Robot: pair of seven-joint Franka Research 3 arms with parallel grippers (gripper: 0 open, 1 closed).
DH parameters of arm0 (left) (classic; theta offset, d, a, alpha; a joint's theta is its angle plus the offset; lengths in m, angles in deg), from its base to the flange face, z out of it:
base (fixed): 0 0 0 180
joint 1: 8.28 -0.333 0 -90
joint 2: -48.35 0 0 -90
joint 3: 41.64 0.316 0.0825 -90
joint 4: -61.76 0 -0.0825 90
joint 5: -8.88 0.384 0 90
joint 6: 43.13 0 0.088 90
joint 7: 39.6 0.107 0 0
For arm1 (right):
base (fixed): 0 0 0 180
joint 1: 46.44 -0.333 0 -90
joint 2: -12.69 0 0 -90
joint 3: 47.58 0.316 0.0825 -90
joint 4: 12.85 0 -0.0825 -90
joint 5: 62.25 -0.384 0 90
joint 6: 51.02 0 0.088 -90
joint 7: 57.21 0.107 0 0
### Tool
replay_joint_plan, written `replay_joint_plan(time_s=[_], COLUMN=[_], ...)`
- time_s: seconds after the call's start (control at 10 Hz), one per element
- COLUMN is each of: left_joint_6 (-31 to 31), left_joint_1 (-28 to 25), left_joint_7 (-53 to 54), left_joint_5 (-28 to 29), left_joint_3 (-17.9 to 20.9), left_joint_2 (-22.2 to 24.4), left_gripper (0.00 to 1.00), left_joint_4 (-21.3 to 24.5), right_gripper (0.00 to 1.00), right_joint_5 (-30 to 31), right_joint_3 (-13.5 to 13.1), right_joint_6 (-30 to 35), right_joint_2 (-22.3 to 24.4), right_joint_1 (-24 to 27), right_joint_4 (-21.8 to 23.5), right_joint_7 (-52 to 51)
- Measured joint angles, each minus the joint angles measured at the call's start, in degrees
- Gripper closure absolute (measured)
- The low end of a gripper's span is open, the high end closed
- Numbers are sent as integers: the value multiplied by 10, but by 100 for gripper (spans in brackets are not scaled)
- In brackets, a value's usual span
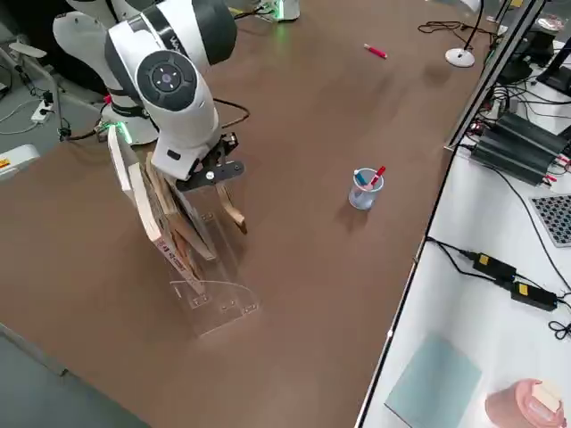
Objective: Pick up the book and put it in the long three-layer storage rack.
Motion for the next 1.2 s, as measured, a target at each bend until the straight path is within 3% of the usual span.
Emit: replay_joint_plan(time_s=[0.2,0.4,1.2], left_joint_6=[-36,-53,-108], left_joint_1=[56,70,69], left_joint_7=[14,39,43], left_joint_5=[-45,-55,-56], left_joint_3=[94,131,139], left_joint_2=[24,42,91], left_gripper=[0,0,0], left_joint_4=[0,3,8], right_gripper=[85,85,85], right_joint_5=[10,21,27], right_joint_3=[-1,-3,0], right_joint_6=[7,15,28], right_joint_2=[0,-3,-30], right_joint_1=[1,1,-8], right_joint_4=[-4,-5,-30], right_joint_7=[5,20,108])
